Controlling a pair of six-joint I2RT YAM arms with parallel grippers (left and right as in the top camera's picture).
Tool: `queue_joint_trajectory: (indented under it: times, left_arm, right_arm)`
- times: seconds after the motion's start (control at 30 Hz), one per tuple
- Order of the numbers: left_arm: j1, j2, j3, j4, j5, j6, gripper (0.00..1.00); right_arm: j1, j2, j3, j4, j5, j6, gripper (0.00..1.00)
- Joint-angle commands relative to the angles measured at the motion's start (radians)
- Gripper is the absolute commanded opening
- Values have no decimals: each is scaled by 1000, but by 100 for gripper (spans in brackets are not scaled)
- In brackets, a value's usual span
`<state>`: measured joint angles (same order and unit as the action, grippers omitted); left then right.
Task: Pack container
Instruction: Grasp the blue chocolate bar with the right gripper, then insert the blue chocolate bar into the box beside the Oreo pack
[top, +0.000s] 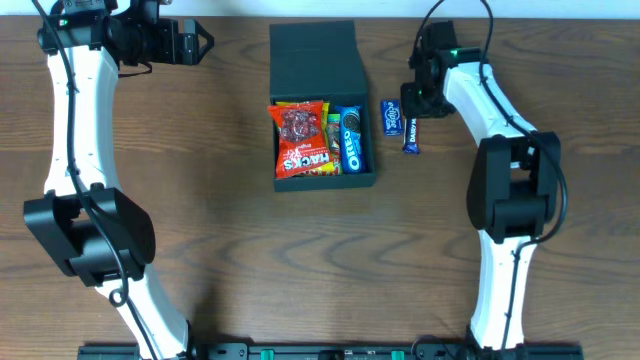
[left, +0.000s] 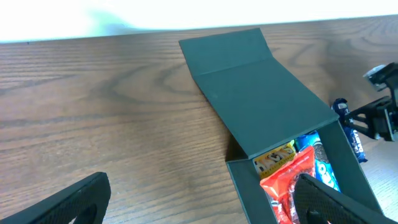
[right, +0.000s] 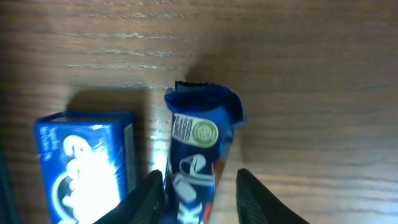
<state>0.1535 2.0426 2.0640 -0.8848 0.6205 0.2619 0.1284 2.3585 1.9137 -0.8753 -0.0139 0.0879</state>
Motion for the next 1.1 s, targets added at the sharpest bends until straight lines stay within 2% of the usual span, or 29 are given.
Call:
queue_joint_trajectory:
  times: [0.0,0.2,0.43,0.57,0.6,0.73,0.9,1.07]
  left_arm:
    - [4,3,19,-1,-11,0,95]
    - [4,3,19,-1,-11,0,95]
    - [4,3,19,-1,-11,0,95]
    - [4,3,19,-1,-11,0,95]
    - [4,3,19,-1,-11,0,95]
    - [4,3,19,-1,-11,0,95]
    - [4,3,19,0,-11,0,95]
    - [4,3,19,0,-11,0,95]
  right_arm:
    - [-4,7,2,19,2,12,39]
    - [-3,27,2,43,2,12,31]
    - [-3,57,2,41,2,12,29]
    - [-3,57,2,44,2,12,14]
    - [-3,56,3,41,2,12,13]
    - [-3,30,45,-24,2,11,10]
    - [21,-42,183,-140,0,8,7]
    - [82,-123,252,-187,-142,14,7]
